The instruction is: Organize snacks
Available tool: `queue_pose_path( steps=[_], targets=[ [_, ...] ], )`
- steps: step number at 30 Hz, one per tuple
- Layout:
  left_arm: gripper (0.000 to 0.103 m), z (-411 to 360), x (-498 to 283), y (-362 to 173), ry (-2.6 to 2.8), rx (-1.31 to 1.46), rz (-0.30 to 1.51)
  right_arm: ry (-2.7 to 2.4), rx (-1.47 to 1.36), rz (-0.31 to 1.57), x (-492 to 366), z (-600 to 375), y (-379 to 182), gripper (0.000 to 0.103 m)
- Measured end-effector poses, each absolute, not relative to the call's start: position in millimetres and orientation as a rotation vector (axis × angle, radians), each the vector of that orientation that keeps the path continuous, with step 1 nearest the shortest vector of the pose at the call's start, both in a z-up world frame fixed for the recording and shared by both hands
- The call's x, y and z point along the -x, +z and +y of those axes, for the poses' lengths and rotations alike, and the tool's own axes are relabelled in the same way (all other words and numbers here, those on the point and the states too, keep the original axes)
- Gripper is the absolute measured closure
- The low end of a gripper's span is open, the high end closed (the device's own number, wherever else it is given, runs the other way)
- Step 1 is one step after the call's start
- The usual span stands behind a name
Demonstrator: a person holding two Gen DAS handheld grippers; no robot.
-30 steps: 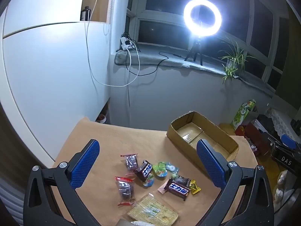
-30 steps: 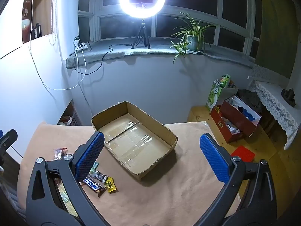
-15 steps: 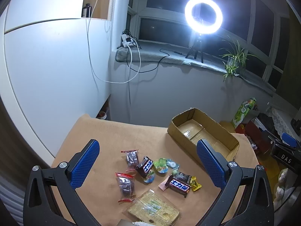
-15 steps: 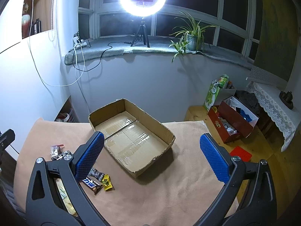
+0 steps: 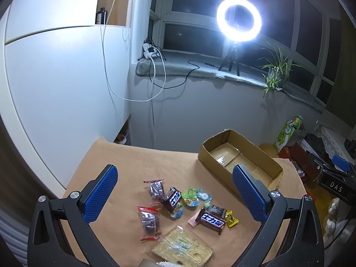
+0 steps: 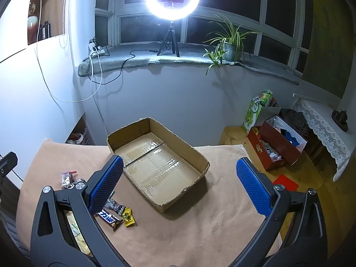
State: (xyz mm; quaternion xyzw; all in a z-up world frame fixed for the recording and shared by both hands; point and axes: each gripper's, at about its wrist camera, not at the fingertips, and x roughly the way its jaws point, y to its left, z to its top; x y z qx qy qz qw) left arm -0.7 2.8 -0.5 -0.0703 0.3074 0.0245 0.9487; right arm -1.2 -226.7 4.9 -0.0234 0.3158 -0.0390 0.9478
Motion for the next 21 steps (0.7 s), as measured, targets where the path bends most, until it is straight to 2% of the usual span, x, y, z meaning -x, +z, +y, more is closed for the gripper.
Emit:
queue_pose_path(
  steps=[21],
  targets=[
    [0.001, -3.4, 6.8, -1.4, 0.038, 0.128, 0.620, -0.078, 0.048, 0.655, 1.7, -229.2, 1.9, 0.000]
  ],
)
